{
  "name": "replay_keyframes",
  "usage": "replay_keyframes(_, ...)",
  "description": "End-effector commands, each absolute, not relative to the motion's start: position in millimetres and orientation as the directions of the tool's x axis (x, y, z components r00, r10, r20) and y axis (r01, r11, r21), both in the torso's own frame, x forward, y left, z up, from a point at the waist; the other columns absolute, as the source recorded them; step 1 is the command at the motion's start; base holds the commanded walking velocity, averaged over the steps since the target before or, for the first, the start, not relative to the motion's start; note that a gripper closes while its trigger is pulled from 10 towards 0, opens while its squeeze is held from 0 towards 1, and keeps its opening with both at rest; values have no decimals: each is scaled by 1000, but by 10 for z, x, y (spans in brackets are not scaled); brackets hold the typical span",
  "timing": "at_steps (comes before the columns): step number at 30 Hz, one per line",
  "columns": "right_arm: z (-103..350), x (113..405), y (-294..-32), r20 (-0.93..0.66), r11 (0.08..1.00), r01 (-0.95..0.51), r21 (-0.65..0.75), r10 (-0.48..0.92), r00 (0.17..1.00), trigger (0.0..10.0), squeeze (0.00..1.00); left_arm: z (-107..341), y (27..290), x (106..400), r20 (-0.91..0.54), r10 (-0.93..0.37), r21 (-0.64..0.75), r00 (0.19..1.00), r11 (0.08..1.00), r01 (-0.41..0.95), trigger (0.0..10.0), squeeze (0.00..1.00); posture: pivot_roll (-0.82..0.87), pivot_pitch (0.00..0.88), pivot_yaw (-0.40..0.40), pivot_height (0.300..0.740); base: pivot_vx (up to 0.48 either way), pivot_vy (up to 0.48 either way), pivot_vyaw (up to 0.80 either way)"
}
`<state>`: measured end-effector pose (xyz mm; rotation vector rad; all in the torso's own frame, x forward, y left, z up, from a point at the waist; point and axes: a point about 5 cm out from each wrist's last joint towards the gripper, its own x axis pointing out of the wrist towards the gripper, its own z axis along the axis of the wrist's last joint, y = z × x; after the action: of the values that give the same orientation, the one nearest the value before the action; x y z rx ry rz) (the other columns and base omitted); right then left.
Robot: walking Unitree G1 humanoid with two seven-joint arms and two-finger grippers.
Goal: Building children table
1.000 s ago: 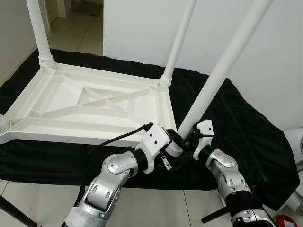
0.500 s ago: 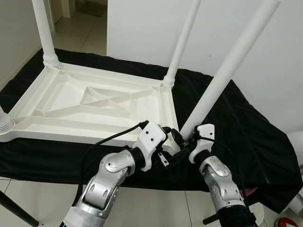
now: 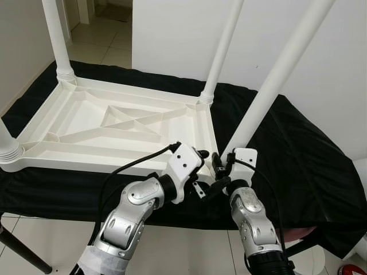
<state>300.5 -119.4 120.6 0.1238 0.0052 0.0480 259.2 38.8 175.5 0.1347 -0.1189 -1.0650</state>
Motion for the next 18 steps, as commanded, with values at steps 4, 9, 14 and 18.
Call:
replay_keyframes(4,1094,2946,-1202,-61,992,-20,128,28,998,10000,424,1740,362,2619,32,-851,159,525,523,838,10000,0,39,0,-165,740,0,0,0)
replay_keyframes(9,1118,2947,-1216,-53,991,-38,127,45,998,10000,1000,1741,362,2619,34,-847,159,530,529,834,10000,0,41,0,-170,740,0,0,0)
replay_keyframes(14,1132,2940,-1254,-44,986,-123,112,128,991,10000,1000,1742,354,2624,36,-846,160,533,531,832,10000,0,40,0,-171,740,0,0,0)
replay_keyframes(18,1150,2941,-1351,-31,978,-189,86,192,981,10000,1000,1744,355,2629,35,-846,167,532,530,831,10000,0,39,0,-171,740,0,0,0)
